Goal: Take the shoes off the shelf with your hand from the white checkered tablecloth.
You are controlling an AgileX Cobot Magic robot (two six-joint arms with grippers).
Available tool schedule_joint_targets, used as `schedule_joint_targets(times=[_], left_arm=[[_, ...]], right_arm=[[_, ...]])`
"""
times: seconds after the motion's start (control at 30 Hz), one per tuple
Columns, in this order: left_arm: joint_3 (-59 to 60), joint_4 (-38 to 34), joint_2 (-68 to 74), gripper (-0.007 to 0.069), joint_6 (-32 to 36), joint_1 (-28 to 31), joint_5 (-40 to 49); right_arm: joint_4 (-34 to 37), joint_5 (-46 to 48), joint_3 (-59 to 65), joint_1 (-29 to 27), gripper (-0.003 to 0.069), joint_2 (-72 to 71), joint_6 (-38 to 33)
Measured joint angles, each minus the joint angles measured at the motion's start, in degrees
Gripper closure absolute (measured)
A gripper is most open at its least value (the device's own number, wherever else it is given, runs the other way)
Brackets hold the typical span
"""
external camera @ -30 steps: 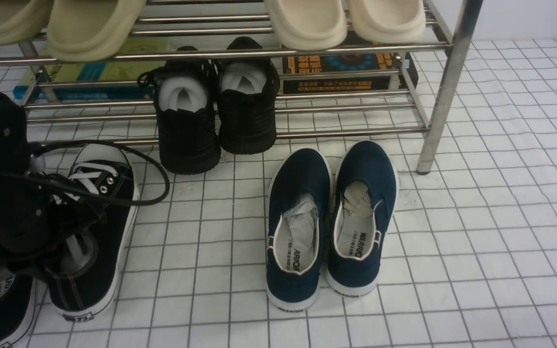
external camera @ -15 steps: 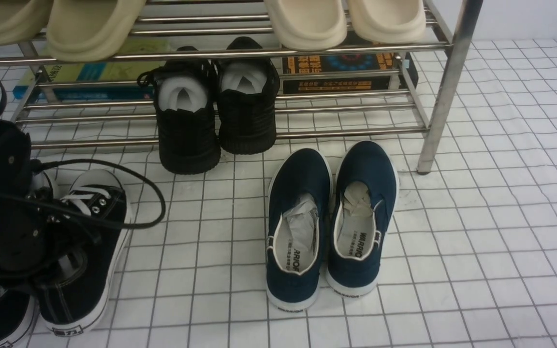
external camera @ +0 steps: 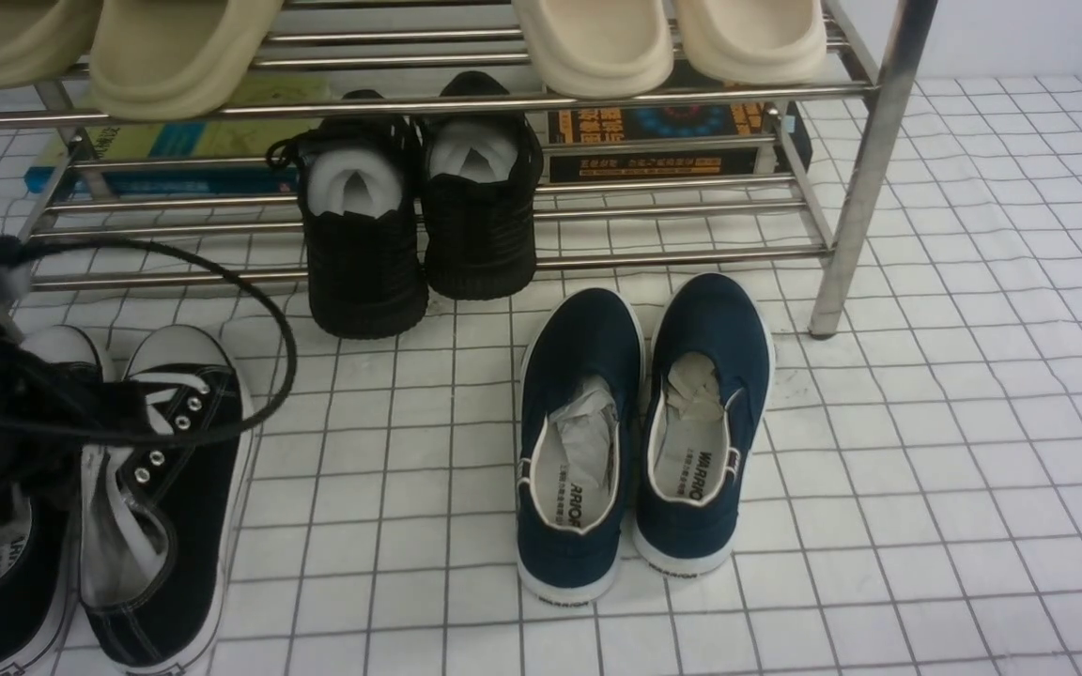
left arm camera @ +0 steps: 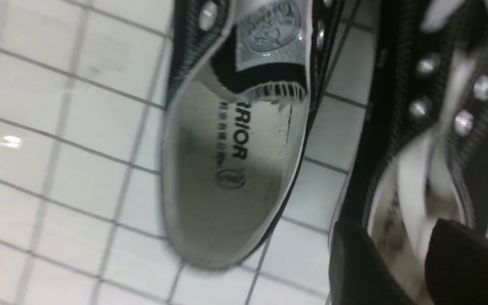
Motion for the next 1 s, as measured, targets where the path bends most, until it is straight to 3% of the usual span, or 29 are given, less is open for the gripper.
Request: schedule_joint_targets(times=[0.17,0.3,0.4,0.53,0.63,1.0], left_arm=[[4.24,-4.89,-19.26,0.0557,11.22,0.0,2.42],[14.11,-12.73,-32.27,0.0621,15.37,0.0,-4.74],[24.35,-19.3,-44.19,0.0623,16.39,0.0,-17.21],[33.48,-21.65,-55.68,0.0623,16.93,0.0,-31.17],[37.38,-21.83,-61.45,0.0623,17.05,0.0,-36.79],[42.94,-18.76,-67.77,0.0613,17.19,0.0,-39.35]], right_arm=[[0.0,0.0,0.0,0.0,0.042,0.0,0.0],[0.0,0.0,0.0,0.0,0.042,0.0,0.0],[0.0,0.0,0.0,0.0,0.042,0.0,0.0],[0.0,0.0,0.0,0.0,0.042,0.0,0.0],[0.0,0.0,0.0,0.0,0.042,0.0,0.0],[0.0,0.0,0.0,0.0,0.042,0.0,0.0]])
